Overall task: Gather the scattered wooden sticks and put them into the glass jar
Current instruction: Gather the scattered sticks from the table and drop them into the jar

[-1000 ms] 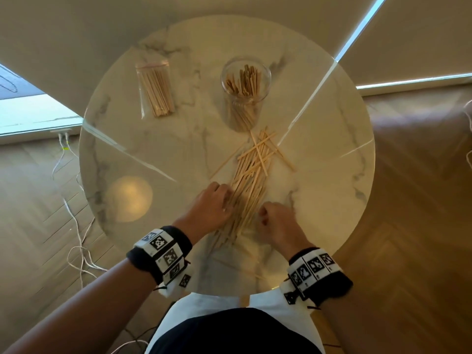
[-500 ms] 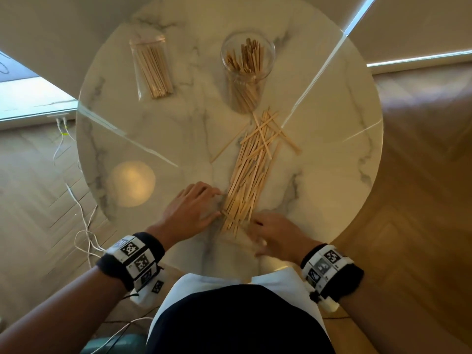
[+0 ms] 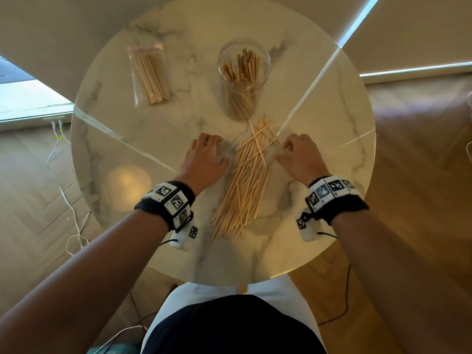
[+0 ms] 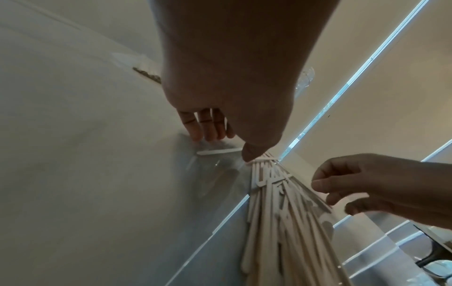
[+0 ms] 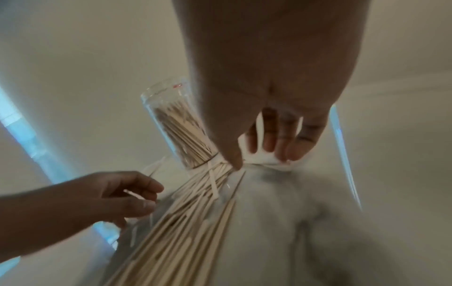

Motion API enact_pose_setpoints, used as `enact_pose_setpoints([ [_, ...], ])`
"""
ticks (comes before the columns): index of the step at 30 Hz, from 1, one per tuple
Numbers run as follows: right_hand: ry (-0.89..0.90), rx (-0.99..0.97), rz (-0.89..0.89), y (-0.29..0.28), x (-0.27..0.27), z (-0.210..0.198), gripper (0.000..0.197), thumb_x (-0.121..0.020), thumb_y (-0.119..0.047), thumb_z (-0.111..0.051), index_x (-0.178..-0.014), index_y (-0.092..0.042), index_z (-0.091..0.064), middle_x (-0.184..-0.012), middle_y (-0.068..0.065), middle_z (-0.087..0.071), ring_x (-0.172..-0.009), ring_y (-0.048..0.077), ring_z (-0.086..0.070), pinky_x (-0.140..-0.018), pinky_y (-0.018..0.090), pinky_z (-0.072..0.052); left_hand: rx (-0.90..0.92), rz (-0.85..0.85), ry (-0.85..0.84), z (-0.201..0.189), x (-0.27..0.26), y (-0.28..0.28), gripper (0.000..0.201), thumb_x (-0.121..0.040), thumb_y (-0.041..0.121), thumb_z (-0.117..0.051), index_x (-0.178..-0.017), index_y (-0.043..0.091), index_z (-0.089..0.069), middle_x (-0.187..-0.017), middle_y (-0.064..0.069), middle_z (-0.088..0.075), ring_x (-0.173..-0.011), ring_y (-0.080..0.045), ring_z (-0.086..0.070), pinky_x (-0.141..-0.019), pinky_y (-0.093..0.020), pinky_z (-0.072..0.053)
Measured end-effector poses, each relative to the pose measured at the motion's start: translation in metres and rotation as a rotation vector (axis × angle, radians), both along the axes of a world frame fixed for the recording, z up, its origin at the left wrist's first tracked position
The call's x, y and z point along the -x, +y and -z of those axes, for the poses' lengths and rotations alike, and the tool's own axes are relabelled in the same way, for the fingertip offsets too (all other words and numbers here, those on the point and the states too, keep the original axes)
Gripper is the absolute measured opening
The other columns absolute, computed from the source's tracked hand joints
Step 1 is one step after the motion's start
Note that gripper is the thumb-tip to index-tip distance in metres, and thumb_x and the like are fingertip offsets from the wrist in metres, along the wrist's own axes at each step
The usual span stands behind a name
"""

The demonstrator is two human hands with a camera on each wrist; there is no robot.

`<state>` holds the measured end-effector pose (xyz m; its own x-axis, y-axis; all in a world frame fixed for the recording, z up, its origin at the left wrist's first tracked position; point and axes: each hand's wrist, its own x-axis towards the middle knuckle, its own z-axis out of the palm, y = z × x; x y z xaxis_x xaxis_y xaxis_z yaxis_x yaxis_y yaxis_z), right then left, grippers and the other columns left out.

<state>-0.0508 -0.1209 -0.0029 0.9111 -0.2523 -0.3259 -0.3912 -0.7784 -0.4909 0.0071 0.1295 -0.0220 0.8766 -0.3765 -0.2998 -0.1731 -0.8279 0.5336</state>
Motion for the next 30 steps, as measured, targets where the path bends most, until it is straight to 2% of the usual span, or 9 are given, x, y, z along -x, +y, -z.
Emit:
enact_pose_setpoints([
  [2, 0.058, 0.015, 0.113, 0.006, 0.005, 0.004, 0.036, -0.091, -0.023, -0.066, -0.121, -0.006, -0.058, -0.123, 0.015, -0.049, -0.108, 0.036, -0.054, -0.096, 0.046, -0.047, -0.015, 0.012, 0.028, -0.005, 0.006, -0.009, 0.048, -0.099, 0.027, -0.061, -0.14, 0.005, -0.052, -0.142, -0.019, -0.049, -0.129, -0.037, -0.049, -0.109, -0.046, -0.043],
  [4, 0.129, -0.029, 0.113, 0.022, 0.017, 0.006, 0.039, -0.094, -0.021, -0.061, -0.129, -0.006, -0.054, -0.128, 0.016, -0.043, -0.113, 0.039, -0.051, -0.102, 0.048, -0.044, 0.001, 0.048, 0.056, -0.006, 0.02, -0.013, 0.044, -0.101, 0.025, -0.06, -0.139, 0.005, -0.052, -0.139, -0.019, -0.051, -0.127, -0.036, -0.05, -0.109, -0.046, -0.044],
  [8, 0.122, -0.12, 0.126, 0.061, 0.046, 0.003, 0.043, -0.096, -0.032, -0.061, -0.131, -0.01, -0.051, -0.124, 0.009, -0.042, -0.112, 0.033, -0.052, -0.098, 0.041, -0.046, 0.128, 0.07, 0.153, 0.001, 0.043, -0.007, 0.041, -0.101, 0.025, -0.06, -0.139, 0.014, -0.052, -0.134, -0.009, -0.052, -0.119, -0.024, -0.058, -0.107, -0.04, -0.05],
  [12, 0.211, -0.01, 0.146, 0.096, 0.068, -0.004, 0.067, -0.089, -0.056, -0.064, -0.129, -0.005, -0.044, -0.124, 0.013, -0.046, -0.111, 0.032, -0.051, -0.093, 0.041, -0.048, 0.223, -0.004, 0.138, -0.001, 0.047, 0.014, 0.037, -0.099, 0.017, -0.061, -0.136, 0.013, -0.057, -0.126, -0.004, -0.058, -0.102, -0.015, -0.061, -0.091, -0.026, -0.052],
  [15, 0.272, 0.073, 0.091, 0.128, 0.064, -0.005, 0.09, -0.087, -0.064, -0.064, -0.144, -0.002, -0.03, -0.134, 0.016, -0.04, -0.116, 0.036, -0.049, -0.092, 0.045, -0.05, 0.24, -0.046, 0.08, 0.002, 0.055, 0.042, 0.032, -0.098, 0.012, -0.062, -0.13, 0.016, -0.061, -0.119, 0.002, -0.06, -0.088, -0.004, -0.058, -0.078, -0.011, -0.045],
  [17, 0.276, 0.146, 0.111, 0.145, 0.048, -0.002, 0.1, -0.087, -0.059, -0.067, -0.152, 0.0, -0.019, -0.142, 0.019, -0.035, -0.122, 0.038, -0.046, -0.092, 0.045, -0.05, 0.245, -0.065, 0.015, 0.004, 0.06, 0.061, 0.029, -0.096, 0.009, -0.063, -0.125, 0.015, -0.065, -0.115, 0.002, -0.062, -0.086, -0.005, -0.059, -0.075, -0.006, -0.041],
  [20, 0.275, 0.188, 0.188, 0.159, 0.022, 0.004, 0.097, -0.087, -0.05, -0.069, -0.152, 0.002, -0.017, -0.143, 0.02, -0.035, -0.122, 0.038, -0.046, -0.088, 0.043, -0.054, 0.25, -0.12, -0.07, 0.004, 0.066, 0.087, 0.029, -0.092, 0.002, -0.067, -0.119, 0.011, -0.068, -0.109, 0.001, -0.065, -0.086, -0.009, -0.059, -0.075, -0.002, -0.04],
  [23, 0.315, 0.174, 0.239, 0.157, 0.01, 0.011, 0.094, -0.09, -0.042, -0.07, -0.154, 0.0, -0.015, -0.145, 0.02, -0.031, -0.127, 0.039, -0.044, -0.091, 0.043, -0.053, 0.257, -0.18, -0.098, 0.006, 0.071, 0.109, 0.03, -0.09, -0.001, -0.067, -0.116, 0.013, -0.069, -0.106, 0.006, -0.063, -0.085, -0.005, -0.057, -0.077, 0.0, -0.039],
  [30, 0.314, 0.202, 0.342, 0.145, 0.006, 0.018, 0.079, -0.09, -0.028, -0.072, -0.146, 0.001, -0.024, -0.14, 0.022, -0.039, -0.121, 0.038, -0.048, -0.092, 0.042, -0.053, 0.315, -0.195, -0.177, 0.011, 0.083, 0.132, 0.03, -0.088, -0.007, -0.069, -0.112, 0.011, -0.07, -0.102, 0.004, -0.065, -0.088, -0.001, -0.055, -0.086, 0.0, -0.037],
])
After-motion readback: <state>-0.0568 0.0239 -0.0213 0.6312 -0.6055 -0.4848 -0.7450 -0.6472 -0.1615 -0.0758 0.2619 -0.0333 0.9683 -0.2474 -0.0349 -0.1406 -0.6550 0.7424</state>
